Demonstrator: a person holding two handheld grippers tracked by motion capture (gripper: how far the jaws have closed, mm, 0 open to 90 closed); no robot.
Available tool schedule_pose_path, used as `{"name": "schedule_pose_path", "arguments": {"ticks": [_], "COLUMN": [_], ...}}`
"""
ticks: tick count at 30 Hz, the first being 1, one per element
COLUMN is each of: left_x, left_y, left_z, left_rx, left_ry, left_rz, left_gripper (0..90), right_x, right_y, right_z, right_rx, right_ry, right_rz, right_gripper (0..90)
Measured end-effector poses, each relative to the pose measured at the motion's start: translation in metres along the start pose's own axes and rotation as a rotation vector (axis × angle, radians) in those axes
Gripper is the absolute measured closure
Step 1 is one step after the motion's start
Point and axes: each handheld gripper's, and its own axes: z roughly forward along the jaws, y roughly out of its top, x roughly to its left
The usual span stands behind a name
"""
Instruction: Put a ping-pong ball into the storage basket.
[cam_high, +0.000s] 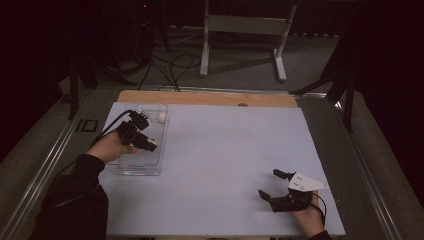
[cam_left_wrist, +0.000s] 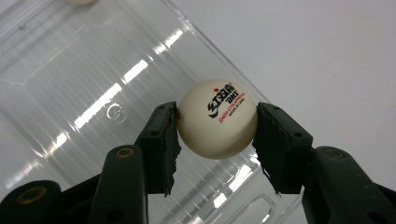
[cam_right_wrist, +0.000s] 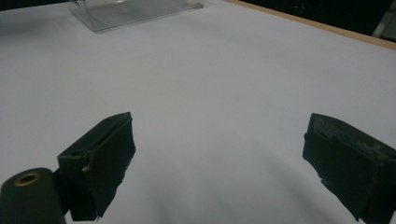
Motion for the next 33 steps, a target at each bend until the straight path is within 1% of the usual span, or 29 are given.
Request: {"name": "schedule_pose_path", "arguments": {"ticks": [1,5,8,11,13,15,17,19,22,25,26,27,28,29,30,31,33], "left_x": [0.0,-0.001,0.001,0.001,0.0,0.0,0.0,0.0,0.0,0.001,0.001,0.0,0.0,-0.001,-0.002,-0.002,-0.002], "left_y": [0.0,-0.001,-0.001,-0.001,-0.001,-0.001,-0.001,-0.001,-0.001,0.0,0.0,0.001,0.001,0.002,0.003,0.003,0.004], "left_z": [0.002,0.009,0.012,0.015,0.017,0.02,0.023,0.025,0.026,0.026,0.025,0.025,0.025,0.024,0.024,0.023,0.021], "left_rx": [0.001,0.03,0.035,0.045,0.058,0.07,0.072,0.087,0.088,0.08,0.078,0.084,0.084,0.092,0.092,0.086,0.082], "left_ry": [-0.004,-0.017,-0.01,-0.015,-0.02,-0.011,-0.012,-0.009,0.001,-0.001,0.006,0.016,0.016,0.018,0.025,0.026,0.043], "left_rz": [0.0,0.011,0.002,-0.003,0.003,0.0,-0.003,0.006,-0.007,-0.011,-0.019,-0.017,-0.017,-0.027,-0.023,-0.035,-0.036], "left_gripper": [51.5,51.5,51.5,51.4,51.4,51.4,51.4,51.4,51.3,51.0,51.0,51.0,48.9,48.9,42.3,39.9,35.9], "right_x": [0.0,0.0,0.0,0.0,0.0,0.0,0.0,0.001,0.001,0.001,0.001,0.001,0.001,0.0,0.0,0.0,0.0], "right_y": [0.0,0.0,0.0,0.0,0.0,0.0,0.0,0.001,0.0,0.0,0.0,0.0,0.0,0.0,0.0,0.0,0.0], "right_z": [0.0,0.0,0.0,0.0,0.0,0.0,0.0,0.0,0.0,0.0,0.0,0.0,0.0,0.0,0.0,0.0,0.0], "right_rx": [0.001,-0.001,0.0,0.0,-0.001,0.0,0.001,0.0,0.001,0.002,0.002,0.003,0.003,0.003,0.003,0.002,0.003], "right_ry": [-0.001,-0.001,0.0,-0.001,0.0,0.0,0.0,-0.001,0.0,-0.001,0.0,0.0,0.0,-0.001,0.0,0.0,0.0], "right_rz": [0.0,0.003,0.001,0.001,0.001,0.002,-0.003,-0.007,-0.007,-0.006,-0.005,-0.005,-0.005,-0.006,-0.004,-0.003,-0.005], "right_gripper": [9.0,9.1,9.1,9.0,9.1,9.0,9.1,9.0,9.0,9.0,9.0,9.0,9.0,9.0,9.0,9.0,9.0]}}
